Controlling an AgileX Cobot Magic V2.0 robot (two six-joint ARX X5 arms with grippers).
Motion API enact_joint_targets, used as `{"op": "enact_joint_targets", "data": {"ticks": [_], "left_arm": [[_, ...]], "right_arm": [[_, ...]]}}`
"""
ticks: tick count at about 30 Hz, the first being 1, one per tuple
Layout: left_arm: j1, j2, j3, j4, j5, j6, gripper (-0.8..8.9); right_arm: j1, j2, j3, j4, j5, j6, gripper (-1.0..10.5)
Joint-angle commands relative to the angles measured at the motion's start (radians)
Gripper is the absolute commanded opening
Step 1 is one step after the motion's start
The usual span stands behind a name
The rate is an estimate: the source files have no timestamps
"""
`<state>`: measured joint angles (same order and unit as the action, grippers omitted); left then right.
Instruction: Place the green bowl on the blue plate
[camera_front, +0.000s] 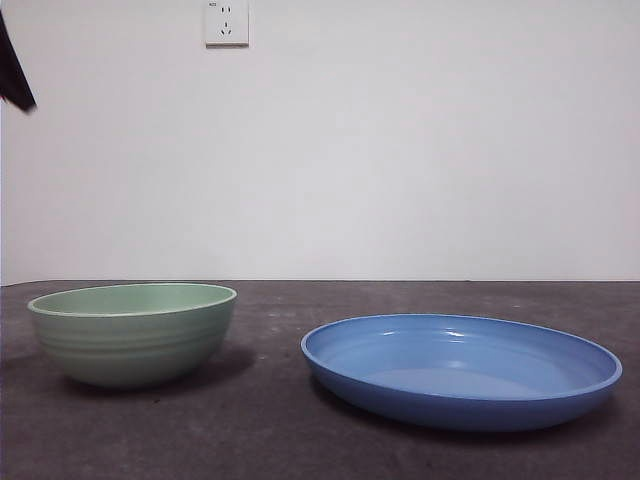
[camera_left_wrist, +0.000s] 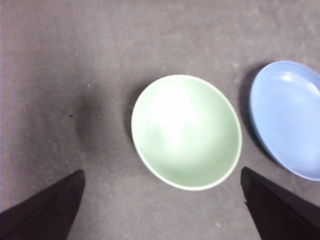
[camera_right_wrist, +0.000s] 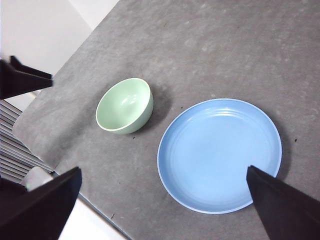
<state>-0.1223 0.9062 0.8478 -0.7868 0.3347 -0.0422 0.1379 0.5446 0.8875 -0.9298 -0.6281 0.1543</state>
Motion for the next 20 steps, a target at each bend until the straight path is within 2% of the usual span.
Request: {"op": "enact_joint_targets", "data": {"ticks": [1,12,20], "left_arm": [[-0.002,0.078,0.019,0.037,-0.006,0.012,4.95],[-0.003,0.363,0.019,0.163,-0.006,0.011,4.95],[-0.004,0.486,0.019,0.217,-0.006,-0.004,4.91]], "right_arm": [[0.004,0.002,0.017,0.009,-0.003,0.003,5.5],[0.004,0.002,0.017,0.009,-0.003,0.018,5.5],[0.004,0.002,0.017,0.009,-0.001,0.017,5.5]]}}
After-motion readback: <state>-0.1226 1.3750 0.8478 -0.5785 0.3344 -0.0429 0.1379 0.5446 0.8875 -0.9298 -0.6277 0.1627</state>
